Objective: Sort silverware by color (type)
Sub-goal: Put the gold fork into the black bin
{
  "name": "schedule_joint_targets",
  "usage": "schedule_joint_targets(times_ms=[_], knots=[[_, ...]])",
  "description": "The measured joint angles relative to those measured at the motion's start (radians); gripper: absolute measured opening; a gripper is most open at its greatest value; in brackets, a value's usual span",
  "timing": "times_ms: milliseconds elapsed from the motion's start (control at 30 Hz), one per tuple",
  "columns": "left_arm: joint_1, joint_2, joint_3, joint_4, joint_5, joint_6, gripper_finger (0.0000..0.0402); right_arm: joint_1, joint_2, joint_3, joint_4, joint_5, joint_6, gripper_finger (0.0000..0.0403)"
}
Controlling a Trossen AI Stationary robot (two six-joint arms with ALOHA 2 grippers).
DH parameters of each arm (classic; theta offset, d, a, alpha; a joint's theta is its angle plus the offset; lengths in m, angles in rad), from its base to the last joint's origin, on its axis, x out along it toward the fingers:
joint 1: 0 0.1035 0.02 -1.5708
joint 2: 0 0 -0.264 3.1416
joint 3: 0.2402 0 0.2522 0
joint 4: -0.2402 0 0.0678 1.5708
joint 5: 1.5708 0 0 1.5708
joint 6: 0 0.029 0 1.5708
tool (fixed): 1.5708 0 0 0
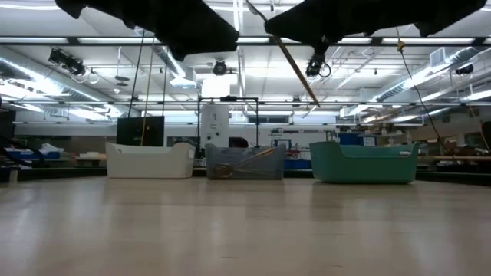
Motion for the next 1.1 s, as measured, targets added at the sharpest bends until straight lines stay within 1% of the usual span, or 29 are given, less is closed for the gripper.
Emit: schedule_joint_targets(times_ms=[100, 233, 300, 400, 467, 600, 733, 867, 1000, 1100], knots=[[0.007, 0.015, -0.001, 0.077, -0.004, 0.022, 0.0156, -0.01, 0.025, -0.019, 0.112, -0.035, -0.054, 0.0027], [0.029, 0.069, 0.001, 0.218, 0.012, 0.029, 0.0156, -0.016, 0.058, -0.017, 0.269, -0.082, -0.119, 0.0027], [0.04, 0.091, -0.002, 0.248, 0.016, 0.041, 0.0156, -0.018, 0.066, -0.017, 0.327, -0.103, -0.144, 0.0027], [0.046, 0.126, 0.0, 0.334, 0.015, 0.066, 0.0156, -0.021, 0.069, -0.013, 0.385, -0.114, -0.168, 0.0027], [0.049, 0.143, 0.0, 0.401, 0.021, 0.09, 0.0156, -0.021, 0.071, -0.013, 0.401, -0.117, -0.184, 0.0027], [0.056, 0.169, 0.0, 0.484, 0.06, 0.102, 0.0156, -0.022, 0.074, -0.013, 0.429, -0.118, -0.201, 0.0027], [0.075, 0.19, 0.003, 0.54, 0.06, 0.102, 0.0156, -0.025, 0.074, -0.013, 0.447, -0.122, -0.209, 0.0027], [0.095, 0.212, 0.033, 0.563, 0.064, 0.104, 0.0156, -0.03, 0.074, -0.013, 0.477, -0.144, -0.207, 0.0027], [0.118, 0.247, 0.079, 0.56, 0.13, 0.115, 0.0156, -0.03, 0.073, -0.013, 0.489, -0.15, -0.214, 0.0027], [0.121, 0.254, 0.101, 0.556, 0.136, 0.16, 0.0148, -0.03, 0.073, -0.013, 0.491, -0.149, -0.215, 0.0027]])
